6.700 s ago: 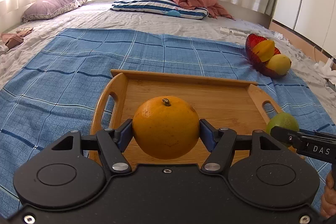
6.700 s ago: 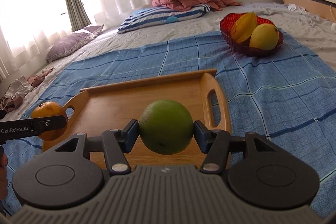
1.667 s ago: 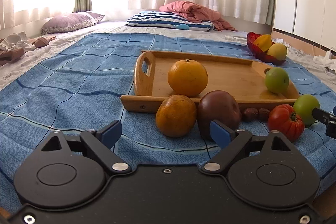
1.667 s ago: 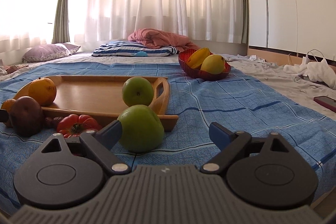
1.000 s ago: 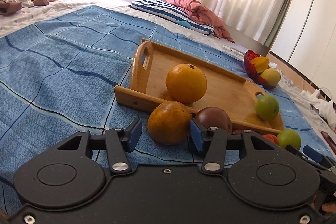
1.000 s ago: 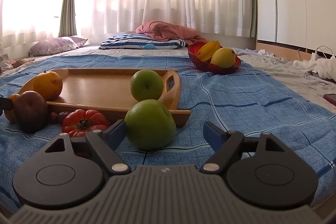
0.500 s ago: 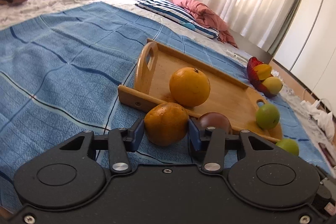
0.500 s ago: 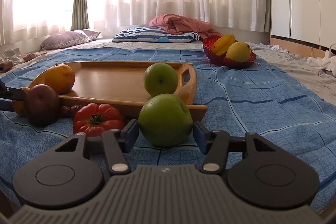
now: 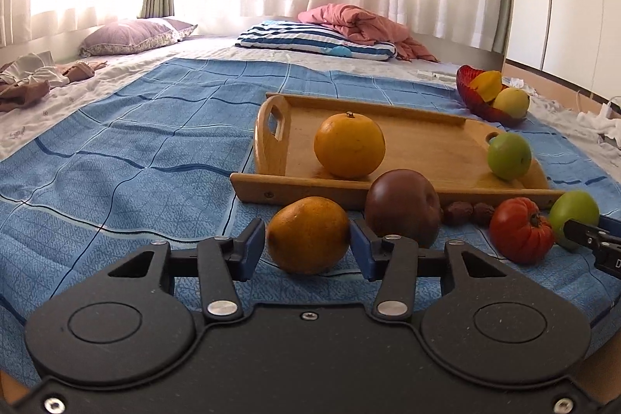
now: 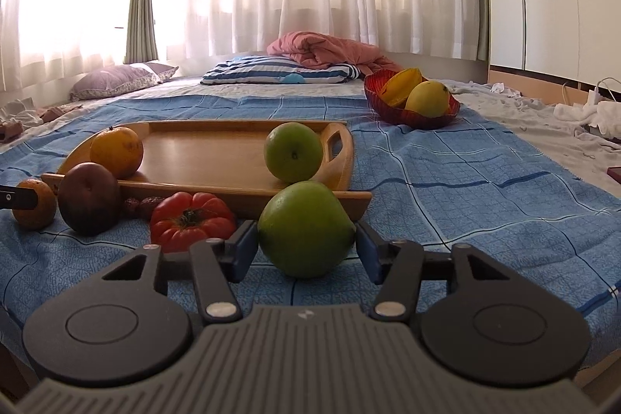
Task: Organize fruits
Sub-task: 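Move the left tool to the small orange while the right tool grasps another green apple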
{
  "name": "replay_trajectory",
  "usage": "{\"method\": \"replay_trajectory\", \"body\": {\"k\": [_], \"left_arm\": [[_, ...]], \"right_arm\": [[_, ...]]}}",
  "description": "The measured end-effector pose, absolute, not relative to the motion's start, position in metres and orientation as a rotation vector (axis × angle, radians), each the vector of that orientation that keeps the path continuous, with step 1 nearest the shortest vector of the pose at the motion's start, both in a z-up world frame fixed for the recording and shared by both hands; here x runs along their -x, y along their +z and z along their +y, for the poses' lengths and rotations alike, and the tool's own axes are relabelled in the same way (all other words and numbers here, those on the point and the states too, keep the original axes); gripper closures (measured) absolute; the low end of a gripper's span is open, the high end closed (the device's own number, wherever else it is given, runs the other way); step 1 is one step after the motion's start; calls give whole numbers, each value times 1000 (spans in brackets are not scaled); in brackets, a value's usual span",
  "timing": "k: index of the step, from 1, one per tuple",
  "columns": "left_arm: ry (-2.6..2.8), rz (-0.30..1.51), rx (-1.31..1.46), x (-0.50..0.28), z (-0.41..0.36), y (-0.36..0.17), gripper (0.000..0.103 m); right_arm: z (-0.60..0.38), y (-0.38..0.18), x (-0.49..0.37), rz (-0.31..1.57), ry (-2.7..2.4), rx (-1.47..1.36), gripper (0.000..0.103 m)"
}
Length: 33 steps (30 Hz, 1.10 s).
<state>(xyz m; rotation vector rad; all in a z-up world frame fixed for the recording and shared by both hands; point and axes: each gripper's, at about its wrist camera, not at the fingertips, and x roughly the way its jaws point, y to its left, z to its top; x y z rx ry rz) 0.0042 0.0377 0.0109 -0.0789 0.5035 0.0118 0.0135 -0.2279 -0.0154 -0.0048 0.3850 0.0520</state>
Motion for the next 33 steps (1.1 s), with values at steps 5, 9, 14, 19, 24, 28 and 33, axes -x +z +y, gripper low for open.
{"method": "replay_trajectory", "body": {"k": [5, 9, 14, 19, 24, 28, 33], "left_arm": [[23, 515, 132, -13, 38, 4, 42], [4, 530, 204, -23, 47, 0, 40], [-11, 536, 231, -24, 56, -4, 41], [-39, 545, 235, -21, 54, -3, 52], [-27, 535, 222, -17, 51, -1, 53], [-3, 521, 171, -14, 45, 3, 53], [6, 493, 130, -13, 42, 10, 53]], "right_arm": [[-227, -16, -11, 384, 51, 8, 43], [-227, -17, -13, 382, 48, 2, 43], [-226, -17, -14, 380, 50, 13, 43], [-226, -17, -14, 379, 49, 15, 43], [-224, -17, -15, 383, 47, 26, 42], [-224, -18, -19, 391, 42, 27, 40], [-224, -17, -23, 398, 44, 14, 38]]}}
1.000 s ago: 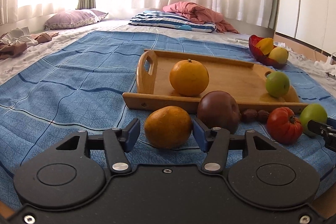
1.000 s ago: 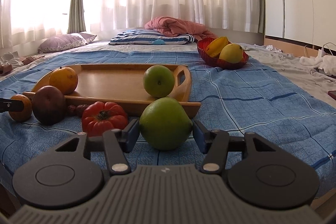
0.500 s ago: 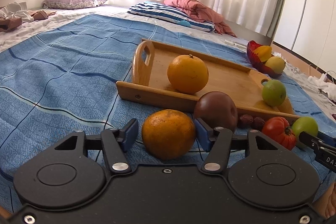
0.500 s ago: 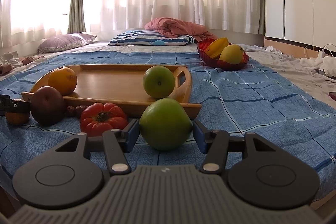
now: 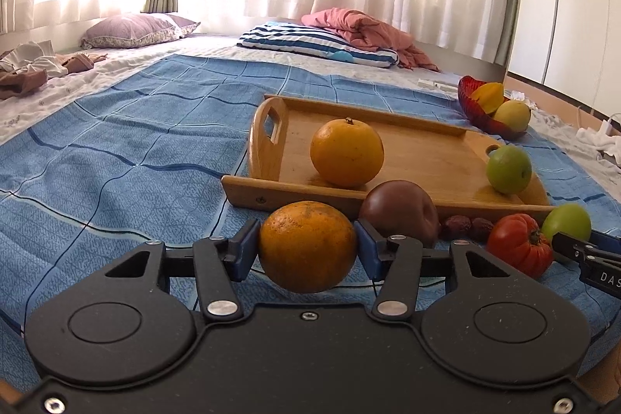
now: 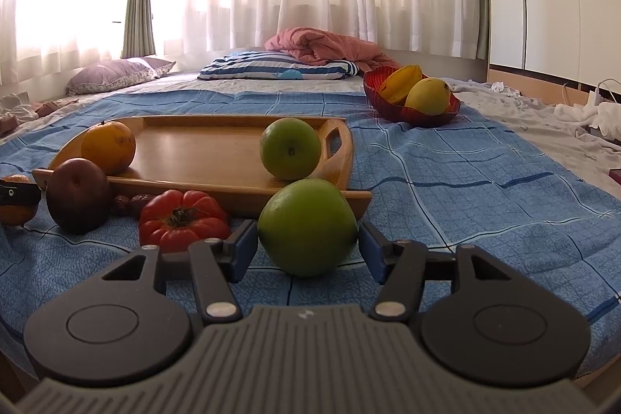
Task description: Organize fruits
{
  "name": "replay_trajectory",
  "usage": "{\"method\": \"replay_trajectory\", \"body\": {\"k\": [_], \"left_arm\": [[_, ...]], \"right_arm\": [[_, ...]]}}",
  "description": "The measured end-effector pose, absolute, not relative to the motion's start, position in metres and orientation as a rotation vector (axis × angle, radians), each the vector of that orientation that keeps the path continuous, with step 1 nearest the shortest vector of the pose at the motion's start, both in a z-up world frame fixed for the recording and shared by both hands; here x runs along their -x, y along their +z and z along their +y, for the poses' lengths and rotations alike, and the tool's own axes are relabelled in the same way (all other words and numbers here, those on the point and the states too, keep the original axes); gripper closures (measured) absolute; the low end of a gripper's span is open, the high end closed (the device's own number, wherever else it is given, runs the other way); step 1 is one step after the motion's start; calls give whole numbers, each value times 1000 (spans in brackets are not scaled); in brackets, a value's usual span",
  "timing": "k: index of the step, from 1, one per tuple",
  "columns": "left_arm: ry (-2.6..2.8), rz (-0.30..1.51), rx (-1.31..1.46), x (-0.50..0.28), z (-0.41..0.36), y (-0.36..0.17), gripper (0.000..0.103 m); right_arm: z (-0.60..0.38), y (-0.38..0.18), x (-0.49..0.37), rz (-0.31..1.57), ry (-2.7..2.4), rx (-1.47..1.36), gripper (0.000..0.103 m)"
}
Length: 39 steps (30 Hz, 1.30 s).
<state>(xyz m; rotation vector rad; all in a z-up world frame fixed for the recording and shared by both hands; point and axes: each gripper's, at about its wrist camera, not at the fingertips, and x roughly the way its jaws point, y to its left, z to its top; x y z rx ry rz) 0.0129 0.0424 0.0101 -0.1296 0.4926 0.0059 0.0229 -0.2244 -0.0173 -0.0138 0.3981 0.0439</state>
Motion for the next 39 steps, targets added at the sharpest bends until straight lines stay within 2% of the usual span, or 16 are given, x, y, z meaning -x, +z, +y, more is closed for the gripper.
{"method": "replay_trajectory", "body": {"k": [18, 22, 31, 39], "left_arm": [[2, 465, 104, -18, 39, 23, 53], [1, 460, 88, -20, 37, 27, 53], [1, 440, 72, -30, 37, 41, 53], [-9, 429, 86, -52, 41, 67, 53]], "right_arm": [[-223, -19, -51, 448, 57, 6, 34], [-224, -19, -54, 461, 55, -5, 40], [-227, -10, -50, 452, 62, -55, 41], [-226, 20, -49, 381, 91, -87, 41]]}}
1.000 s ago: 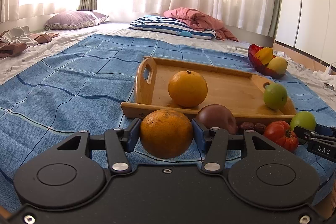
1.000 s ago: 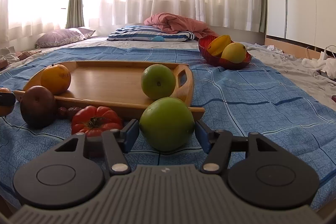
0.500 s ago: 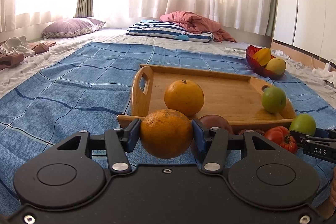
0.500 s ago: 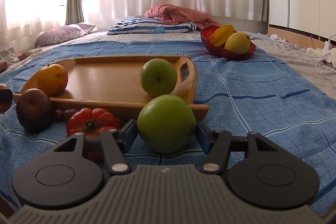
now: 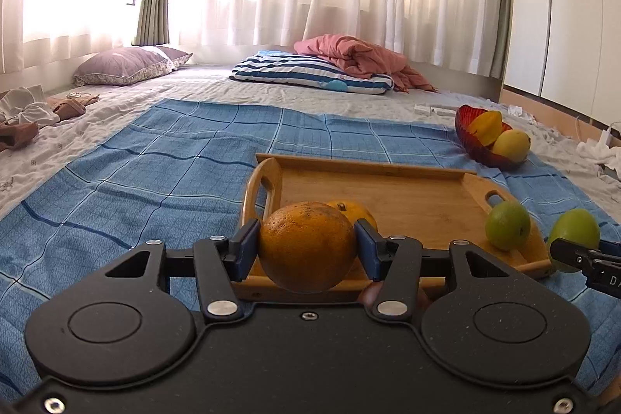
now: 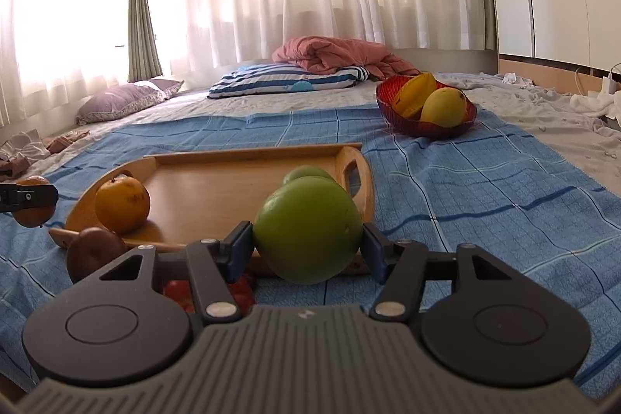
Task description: Organize fruits
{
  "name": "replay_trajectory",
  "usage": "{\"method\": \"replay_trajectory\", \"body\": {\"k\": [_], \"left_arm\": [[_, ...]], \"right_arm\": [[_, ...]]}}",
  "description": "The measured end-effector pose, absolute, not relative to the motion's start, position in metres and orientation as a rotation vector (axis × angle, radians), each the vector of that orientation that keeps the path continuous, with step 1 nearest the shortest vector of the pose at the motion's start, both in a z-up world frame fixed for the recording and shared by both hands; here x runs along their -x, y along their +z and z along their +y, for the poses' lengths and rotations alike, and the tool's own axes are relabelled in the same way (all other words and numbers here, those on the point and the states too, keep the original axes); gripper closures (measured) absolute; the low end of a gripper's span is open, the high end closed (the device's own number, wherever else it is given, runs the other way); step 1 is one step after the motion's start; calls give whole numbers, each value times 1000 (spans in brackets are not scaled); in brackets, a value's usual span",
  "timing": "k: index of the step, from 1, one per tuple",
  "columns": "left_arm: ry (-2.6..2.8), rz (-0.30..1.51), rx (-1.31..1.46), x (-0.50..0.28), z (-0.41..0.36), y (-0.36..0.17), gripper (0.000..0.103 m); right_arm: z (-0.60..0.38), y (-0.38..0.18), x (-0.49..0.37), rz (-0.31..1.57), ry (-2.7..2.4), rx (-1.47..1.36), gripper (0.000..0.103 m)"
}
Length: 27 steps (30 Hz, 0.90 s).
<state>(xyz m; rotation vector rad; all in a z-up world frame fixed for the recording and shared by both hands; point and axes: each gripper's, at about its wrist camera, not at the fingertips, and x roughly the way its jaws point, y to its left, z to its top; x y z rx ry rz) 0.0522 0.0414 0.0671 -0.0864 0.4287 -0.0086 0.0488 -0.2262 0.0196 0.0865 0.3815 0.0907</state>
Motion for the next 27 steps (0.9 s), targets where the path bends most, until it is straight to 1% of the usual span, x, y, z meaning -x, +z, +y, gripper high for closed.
{"method": "replay_trajectory", "body": {"k": [5, 15, 22, 27], "left_arm": [[-43, 415, 83, -72, 42, 85, 53], [-116, 468, 119, -129, 43, 116, 53], [-166, 572, 152, -181, 43, 116, 53], [-137, 616, 134, -206, 39, 105, 53]], "right_arm": [[-228, 39, -63, 365, 107, -118, 41], [-237, 76, -119, 388, 141, -158, 41], [-239, 95, -170, 476, 154, -173, 41], [-235, 91, -201, 550, 158, -173, 41]]}}
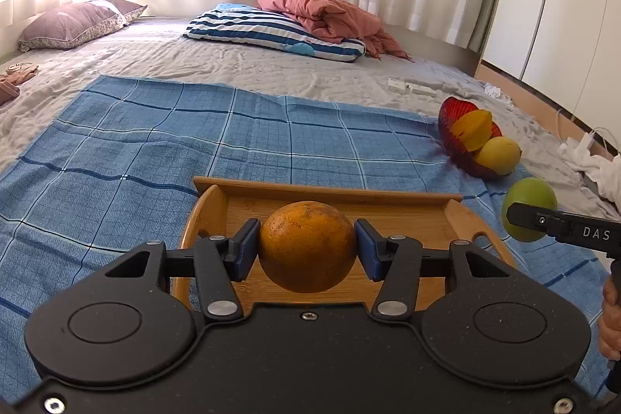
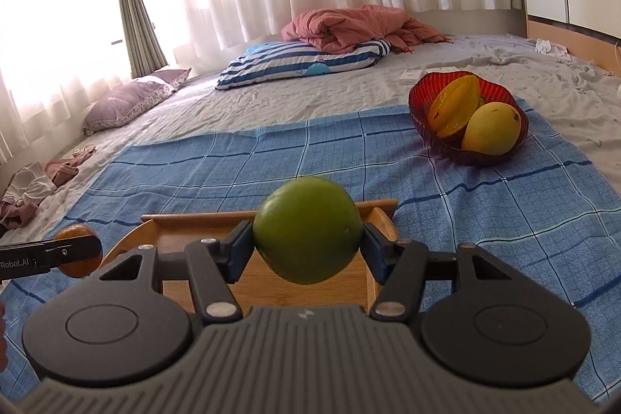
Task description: Organize fruits
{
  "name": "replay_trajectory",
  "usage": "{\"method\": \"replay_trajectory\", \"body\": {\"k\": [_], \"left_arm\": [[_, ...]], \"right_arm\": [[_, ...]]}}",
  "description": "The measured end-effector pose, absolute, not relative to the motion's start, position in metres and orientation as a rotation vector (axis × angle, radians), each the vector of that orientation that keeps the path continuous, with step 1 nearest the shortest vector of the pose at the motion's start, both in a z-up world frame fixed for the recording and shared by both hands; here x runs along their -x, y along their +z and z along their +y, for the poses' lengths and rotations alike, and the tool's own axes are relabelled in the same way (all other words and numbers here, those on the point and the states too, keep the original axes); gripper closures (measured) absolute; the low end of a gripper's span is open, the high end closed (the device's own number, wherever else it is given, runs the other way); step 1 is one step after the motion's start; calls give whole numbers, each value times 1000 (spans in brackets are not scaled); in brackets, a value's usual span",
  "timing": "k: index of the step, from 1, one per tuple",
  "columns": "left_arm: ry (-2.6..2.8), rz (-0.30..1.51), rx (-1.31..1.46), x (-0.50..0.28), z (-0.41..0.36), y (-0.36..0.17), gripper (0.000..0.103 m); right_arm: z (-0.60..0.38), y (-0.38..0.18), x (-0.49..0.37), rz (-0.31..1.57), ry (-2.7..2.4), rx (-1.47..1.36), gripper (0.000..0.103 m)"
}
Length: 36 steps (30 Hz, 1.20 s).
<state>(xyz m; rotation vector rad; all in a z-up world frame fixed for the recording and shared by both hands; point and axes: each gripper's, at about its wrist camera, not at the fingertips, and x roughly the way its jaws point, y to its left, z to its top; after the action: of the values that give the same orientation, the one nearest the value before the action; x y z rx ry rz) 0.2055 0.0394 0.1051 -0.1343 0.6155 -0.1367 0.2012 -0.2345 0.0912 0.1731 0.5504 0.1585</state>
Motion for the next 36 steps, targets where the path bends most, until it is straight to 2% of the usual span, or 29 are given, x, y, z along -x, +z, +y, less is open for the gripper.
{"method": "replay_trajectory", "body": {"k": [11, 36], "left_arm": [[-99, 734, 115, -247, 24, 74, 53], [-66, 804, 89, -262, 21, 44, 53]], "right_arm": [[-227, 62, -234, 671, 103, -150, 41], [-219, 36, -245, 730, 97, -98, 41]]}}
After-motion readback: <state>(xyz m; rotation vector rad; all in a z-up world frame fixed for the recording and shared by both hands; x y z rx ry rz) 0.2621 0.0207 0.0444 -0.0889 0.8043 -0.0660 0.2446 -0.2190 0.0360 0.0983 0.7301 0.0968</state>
